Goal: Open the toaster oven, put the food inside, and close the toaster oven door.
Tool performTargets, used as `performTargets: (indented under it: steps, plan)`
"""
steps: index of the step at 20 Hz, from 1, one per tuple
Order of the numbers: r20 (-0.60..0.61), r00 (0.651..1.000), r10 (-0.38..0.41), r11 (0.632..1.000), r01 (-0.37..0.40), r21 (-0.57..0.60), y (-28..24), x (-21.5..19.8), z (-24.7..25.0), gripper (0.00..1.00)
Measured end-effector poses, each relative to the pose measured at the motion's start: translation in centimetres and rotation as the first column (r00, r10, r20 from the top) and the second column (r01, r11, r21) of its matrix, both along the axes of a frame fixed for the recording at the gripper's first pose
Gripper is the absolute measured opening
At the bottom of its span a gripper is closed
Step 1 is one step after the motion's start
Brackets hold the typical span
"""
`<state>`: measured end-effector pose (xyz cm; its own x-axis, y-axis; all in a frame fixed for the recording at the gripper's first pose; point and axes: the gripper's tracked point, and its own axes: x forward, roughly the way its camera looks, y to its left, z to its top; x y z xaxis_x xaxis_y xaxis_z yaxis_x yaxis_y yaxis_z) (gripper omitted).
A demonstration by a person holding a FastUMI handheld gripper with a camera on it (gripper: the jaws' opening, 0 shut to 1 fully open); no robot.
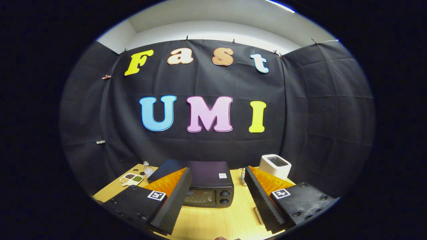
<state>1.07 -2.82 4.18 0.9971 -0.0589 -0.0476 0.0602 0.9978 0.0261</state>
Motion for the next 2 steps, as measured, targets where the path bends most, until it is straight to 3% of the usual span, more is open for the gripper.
performTargets:
  steps: [2]
  plan:
    - [-0.001,1.000,0.008,1.000,-0.008,-0.006,0.40,0.10,0.11,0.99]
